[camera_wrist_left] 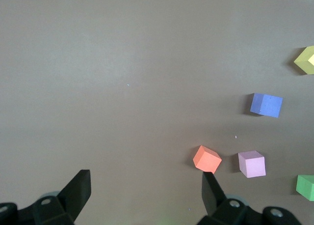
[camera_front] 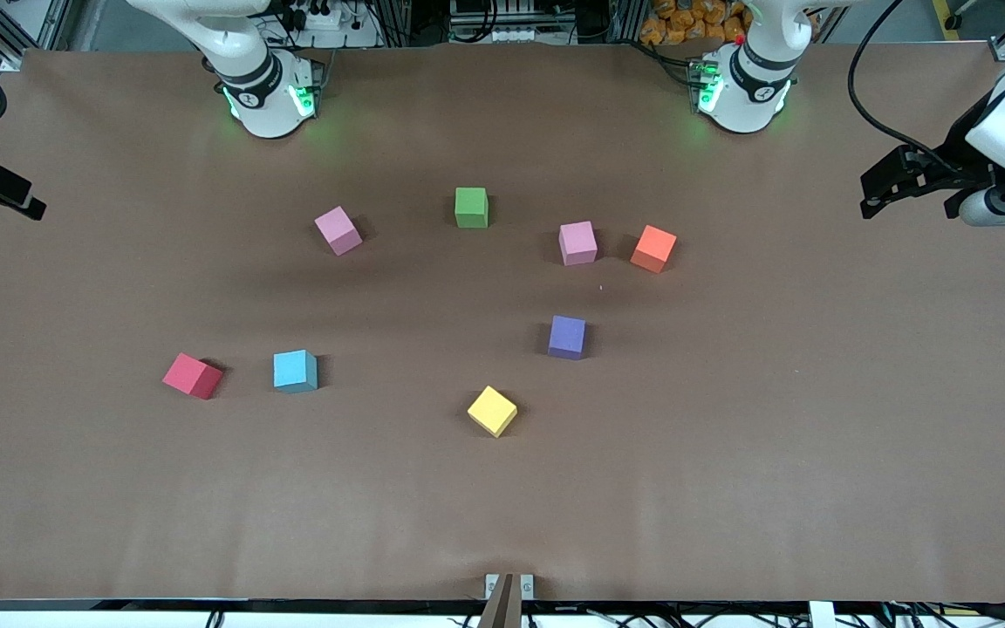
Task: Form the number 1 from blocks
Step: 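Reach the right gripper to the green cube while the left gripper reaches pink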
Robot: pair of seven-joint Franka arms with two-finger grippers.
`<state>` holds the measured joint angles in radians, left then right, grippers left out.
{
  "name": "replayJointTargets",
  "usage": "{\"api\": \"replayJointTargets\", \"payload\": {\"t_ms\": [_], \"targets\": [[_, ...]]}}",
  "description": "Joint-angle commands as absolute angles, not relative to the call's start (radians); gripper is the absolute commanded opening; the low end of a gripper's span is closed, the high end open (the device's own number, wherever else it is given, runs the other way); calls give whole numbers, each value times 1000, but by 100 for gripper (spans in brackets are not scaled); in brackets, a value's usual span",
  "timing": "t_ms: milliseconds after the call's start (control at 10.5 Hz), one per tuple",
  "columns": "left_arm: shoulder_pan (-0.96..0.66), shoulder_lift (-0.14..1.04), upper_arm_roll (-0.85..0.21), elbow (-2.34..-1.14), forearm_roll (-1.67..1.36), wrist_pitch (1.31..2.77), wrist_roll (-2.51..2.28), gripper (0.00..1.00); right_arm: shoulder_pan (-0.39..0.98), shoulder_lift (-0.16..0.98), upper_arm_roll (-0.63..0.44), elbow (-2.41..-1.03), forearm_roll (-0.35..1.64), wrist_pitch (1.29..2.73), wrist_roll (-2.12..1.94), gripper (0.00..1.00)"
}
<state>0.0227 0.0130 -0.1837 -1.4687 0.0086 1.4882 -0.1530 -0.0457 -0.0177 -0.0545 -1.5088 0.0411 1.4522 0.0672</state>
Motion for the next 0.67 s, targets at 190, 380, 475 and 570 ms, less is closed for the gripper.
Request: {"api": "replayJointTargets", "payload": {"t_ms": [190,380,475,570], "targets": [[28,11,-190,-1463,-3,1482,-98,100,-67,-28,-31,-1513,31,1440,72,100],[21,46,-222,-1471,8,1488,-116,100,-37,10,-29,-1525,46,1453,61,100],[23,75,-233,-1488,-8,1491,-118,100,9,34,-29,-1528,46,1475,63,100],[18,96,-247,-1515,-44,1527,-120,100,58,41,-29,-1569,48,1533,75,100]]}}
